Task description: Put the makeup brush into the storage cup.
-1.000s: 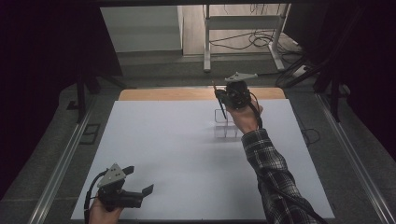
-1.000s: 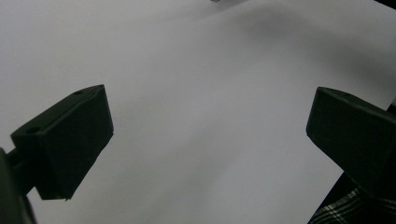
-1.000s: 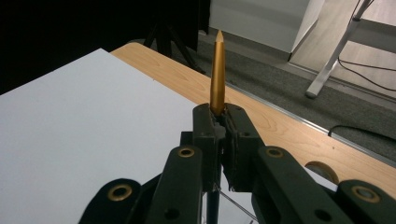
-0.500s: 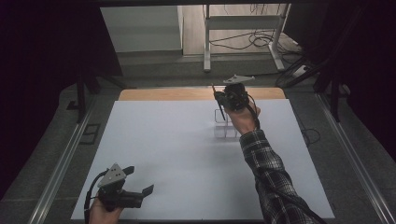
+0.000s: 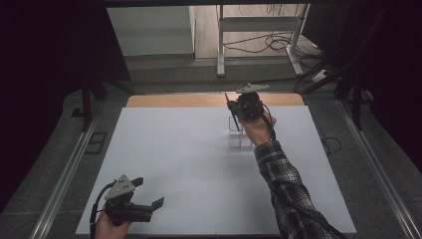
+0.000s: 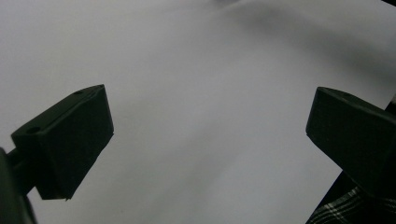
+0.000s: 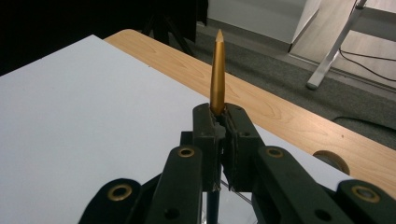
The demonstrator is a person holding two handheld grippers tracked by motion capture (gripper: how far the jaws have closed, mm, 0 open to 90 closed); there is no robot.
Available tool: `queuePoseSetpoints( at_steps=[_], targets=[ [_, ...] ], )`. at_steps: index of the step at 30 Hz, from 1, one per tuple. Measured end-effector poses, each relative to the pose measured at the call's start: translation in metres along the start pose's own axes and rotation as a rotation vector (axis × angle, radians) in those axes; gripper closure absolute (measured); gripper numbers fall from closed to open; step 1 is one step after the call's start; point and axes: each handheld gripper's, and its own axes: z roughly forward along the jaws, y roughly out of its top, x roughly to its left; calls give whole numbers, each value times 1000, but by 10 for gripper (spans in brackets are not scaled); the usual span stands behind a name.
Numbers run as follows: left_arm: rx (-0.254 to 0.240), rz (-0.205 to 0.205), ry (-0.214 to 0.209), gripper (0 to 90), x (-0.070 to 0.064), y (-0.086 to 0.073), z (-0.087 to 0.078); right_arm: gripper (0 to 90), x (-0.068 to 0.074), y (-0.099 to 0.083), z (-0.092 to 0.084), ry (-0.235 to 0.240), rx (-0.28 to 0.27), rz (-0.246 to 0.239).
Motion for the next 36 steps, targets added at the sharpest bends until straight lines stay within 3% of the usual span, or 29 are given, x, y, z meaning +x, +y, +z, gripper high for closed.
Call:
queuePoseSetpoints(
  at_steps=[36],
  targets=[
    [3,-1,-2,11,0,0,1,836,-2,-28,13,3,30,30]
  ],
)
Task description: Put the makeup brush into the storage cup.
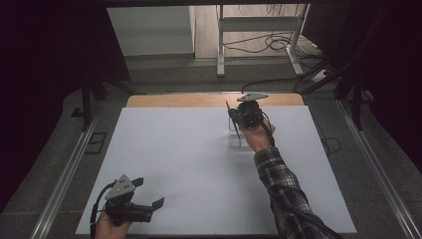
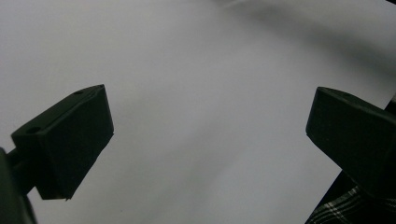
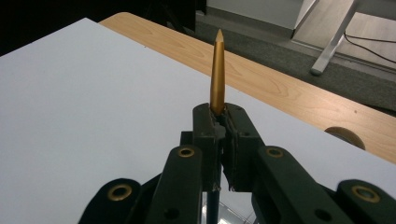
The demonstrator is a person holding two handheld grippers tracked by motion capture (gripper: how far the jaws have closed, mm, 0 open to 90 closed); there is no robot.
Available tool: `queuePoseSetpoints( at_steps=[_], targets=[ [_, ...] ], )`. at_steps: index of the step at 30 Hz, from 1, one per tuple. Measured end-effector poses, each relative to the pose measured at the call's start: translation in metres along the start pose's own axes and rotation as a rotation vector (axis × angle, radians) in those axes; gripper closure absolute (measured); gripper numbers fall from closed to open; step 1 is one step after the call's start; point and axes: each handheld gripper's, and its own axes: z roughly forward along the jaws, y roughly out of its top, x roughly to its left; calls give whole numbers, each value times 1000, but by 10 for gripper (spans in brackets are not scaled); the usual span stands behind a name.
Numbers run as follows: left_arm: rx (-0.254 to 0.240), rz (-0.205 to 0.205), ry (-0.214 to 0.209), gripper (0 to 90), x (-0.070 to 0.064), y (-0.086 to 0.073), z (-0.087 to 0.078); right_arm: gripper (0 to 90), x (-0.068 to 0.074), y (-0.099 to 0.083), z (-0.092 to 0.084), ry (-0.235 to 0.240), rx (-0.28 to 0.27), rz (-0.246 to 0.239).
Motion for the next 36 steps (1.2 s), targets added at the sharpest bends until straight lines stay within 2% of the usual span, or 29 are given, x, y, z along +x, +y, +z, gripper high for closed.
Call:
queuePoseSetpoints(
  at_steps=[18,21,22,25,28,30,36],
  targets=[
    [0,0,0,11,0,0,0,814,-2,-9,8,-5,24,14],
    [0,-1,0,11,0,0,0,676,-2,-9,8,-19,16,20],
    [0,0,0,11,0,0,0,676,-2,-9,8,-19,16,20],
    [1,0,0,11,0,0,0,523,-3,-7,9,-14,26,25],
    [0,0,-1,11,0,0,0,409,-4,-6,11,6,41,37],
    [1,1,0,11,0,0,0,302,-4,-5,12,26,24,58],
    [-1,1,0,11,0,0,0,197,-2,-4,13,29,29,56]
  ],
)
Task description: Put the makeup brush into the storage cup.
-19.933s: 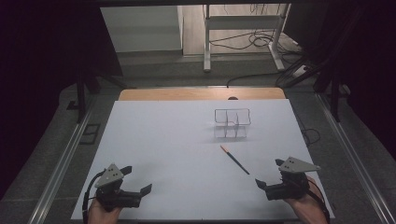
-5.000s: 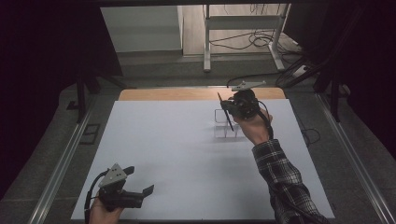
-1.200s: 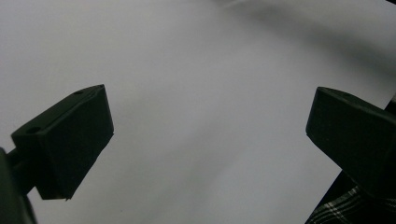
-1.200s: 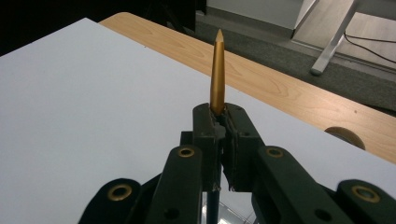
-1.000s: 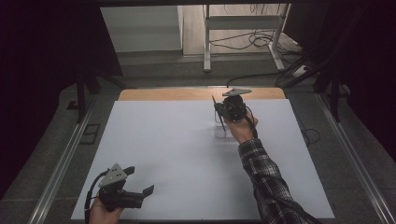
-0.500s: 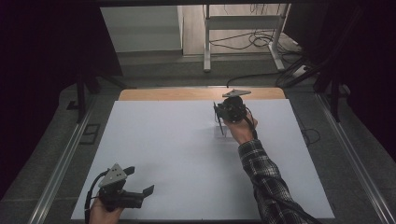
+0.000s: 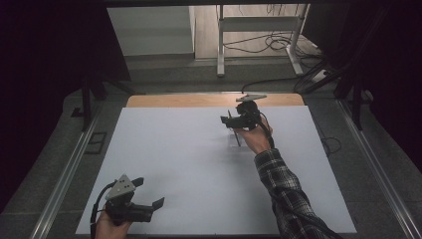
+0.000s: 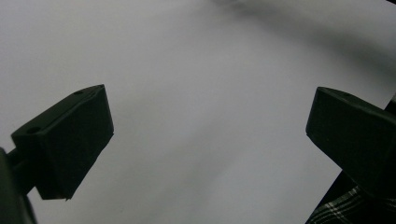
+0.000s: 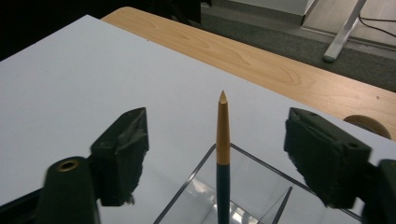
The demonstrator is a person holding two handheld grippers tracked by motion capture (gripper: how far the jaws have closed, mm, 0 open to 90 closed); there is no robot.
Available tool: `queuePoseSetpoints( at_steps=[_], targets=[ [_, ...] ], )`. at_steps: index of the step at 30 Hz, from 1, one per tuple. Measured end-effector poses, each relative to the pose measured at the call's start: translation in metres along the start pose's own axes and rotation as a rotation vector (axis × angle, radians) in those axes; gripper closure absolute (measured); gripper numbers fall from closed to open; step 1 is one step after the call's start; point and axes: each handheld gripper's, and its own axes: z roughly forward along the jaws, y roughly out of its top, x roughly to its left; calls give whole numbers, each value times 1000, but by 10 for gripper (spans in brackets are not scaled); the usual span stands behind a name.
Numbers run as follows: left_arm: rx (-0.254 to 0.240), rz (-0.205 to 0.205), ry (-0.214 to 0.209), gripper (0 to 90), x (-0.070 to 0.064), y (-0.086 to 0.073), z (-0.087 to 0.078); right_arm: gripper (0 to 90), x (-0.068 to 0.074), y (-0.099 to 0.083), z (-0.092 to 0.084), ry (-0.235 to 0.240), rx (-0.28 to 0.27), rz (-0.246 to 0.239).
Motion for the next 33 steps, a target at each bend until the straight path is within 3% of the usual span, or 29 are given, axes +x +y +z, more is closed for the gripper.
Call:
queuePoseSetpoints(
  at_steps=[8,33],
  targets=[
    [-1,0,1,11,0,0,0,102,2,1,1,-14,5,3],
    [1,2,0,11,0,1,1,93,14,8,-12,-7,-8,-39]
  ],
)
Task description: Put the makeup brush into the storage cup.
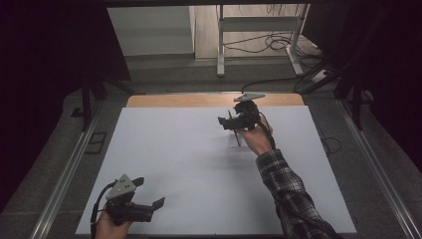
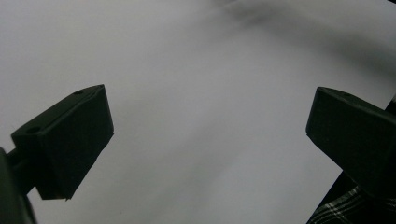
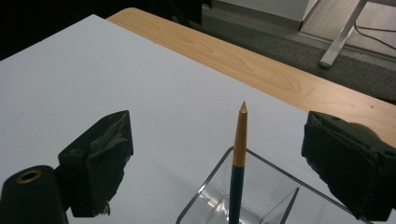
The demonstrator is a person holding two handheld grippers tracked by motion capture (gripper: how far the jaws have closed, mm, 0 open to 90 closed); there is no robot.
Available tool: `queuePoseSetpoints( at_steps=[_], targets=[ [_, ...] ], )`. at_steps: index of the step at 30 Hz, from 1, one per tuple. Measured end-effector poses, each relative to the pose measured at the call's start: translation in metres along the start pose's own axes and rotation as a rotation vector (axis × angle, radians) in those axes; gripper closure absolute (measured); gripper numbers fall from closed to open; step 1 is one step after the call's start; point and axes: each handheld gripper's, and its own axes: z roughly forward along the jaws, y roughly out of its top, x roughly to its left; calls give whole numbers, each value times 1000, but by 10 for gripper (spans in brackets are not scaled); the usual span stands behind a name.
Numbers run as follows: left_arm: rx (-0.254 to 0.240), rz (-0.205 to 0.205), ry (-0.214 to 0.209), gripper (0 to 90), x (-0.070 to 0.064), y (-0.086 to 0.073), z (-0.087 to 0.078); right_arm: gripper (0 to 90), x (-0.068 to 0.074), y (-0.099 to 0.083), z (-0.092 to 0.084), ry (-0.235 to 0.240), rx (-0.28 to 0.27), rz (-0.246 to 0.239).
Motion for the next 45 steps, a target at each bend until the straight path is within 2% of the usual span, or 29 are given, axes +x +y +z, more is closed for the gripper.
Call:
queuePoseSetpoints(
  at_steps=[12,45],
  targets=[
    [1,2,-1,11,0,0,1,91,7,2,-8,22,7,-17],
    [-2,-3,-7,10,0,1,1,79,17,-5,-32,37,-4,-46]
  ],
)
